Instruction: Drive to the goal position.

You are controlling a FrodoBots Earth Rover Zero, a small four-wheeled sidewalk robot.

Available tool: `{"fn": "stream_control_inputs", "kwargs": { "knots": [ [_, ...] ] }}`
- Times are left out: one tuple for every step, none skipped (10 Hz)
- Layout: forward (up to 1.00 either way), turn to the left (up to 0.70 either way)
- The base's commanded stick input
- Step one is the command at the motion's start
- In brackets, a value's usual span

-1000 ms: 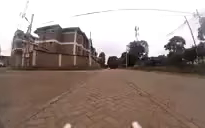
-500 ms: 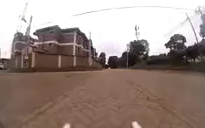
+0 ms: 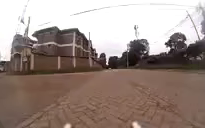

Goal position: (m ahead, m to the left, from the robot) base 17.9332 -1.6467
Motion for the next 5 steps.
{"fn": "stream_control_inputs", "kwargs": {
  "knots": [
    [0.7,-0.05],
    [0.7,-0.18],
    [0.7,-0.32],
    [0.7,-0.35],
    [0.7,-0.35]
  ]
}}
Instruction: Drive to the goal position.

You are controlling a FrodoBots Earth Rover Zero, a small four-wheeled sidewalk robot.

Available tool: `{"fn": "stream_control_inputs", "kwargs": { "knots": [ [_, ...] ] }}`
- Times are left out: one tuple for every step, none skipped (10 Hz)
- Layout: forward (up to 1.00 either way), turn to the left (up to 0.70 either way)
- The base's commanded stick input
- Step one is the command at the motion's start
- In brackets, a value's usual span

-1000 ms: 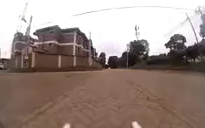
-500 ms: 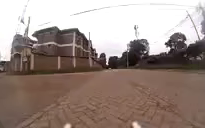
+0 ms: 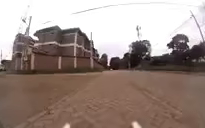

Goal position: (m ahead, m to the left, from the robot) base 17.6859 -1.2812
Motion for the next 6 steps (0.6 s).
{"fn": "stream_control_inputs", "kwargs": {
  "knots": [
    [0.7,-0.35],
    [0.7,-0.35],
    [0.7,0.04],
    [0.7,0.06],
    [0.7,0.08],
    [0.7,0.04]
  ]
}}
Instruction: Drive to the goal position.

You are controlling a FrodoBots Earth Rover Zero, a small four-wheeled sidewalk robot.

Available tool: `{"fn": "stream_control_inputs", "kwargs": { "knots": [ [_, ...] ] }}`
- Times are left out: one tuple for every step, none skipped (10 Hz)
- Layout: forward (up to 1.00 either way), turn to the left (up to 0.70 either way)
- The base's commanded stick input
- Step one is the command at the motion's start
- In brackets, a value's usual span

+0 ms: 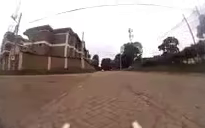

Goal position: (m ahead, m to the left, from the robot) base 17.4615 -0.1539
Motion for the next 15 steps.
{"fn": "stream_control_inputs", "kwargs": {
  "knots": [
    [0.7,0.01],
    [0.7,0.09],
    [0.7,0.06],
    [0.7,0.05],
    [0.7,0.08],
    [0.7,0.0],
    [0.7,0.03],
    [0.7,0.06],
    [0.7,0.0],
    [0.7,0.0],
    [0.7,0.0],
    [0.7,0.0],
    [0.7,0.0],
    [0.7,0.0],
    [0.7,0.0]
  ]
}}
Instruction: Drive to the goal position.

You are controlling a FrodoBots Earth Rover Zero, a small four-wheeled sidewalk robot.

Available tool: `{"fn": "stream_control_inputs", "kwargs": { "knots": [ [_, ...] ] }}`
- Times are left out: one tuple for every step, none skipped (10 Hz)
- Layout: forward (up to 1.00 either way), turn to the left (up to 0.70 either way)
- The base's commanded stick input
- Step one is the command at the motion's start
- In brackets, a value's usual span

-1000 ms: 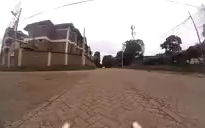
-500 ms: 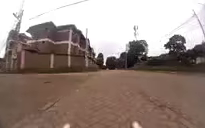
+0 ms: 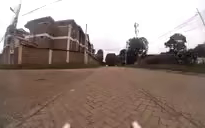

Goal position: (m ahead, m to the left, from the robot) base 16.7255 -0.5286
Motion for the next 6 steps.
{"fn": "stream_control_inputs", "kwargs": {
  "knots": [
    [0.7,0.0],
    [0.7,0.0],
    [0.7,0.0],
    [0.7,0.0],
    [0.7,0.0],
    [0.7,0.0]
  ]
}}
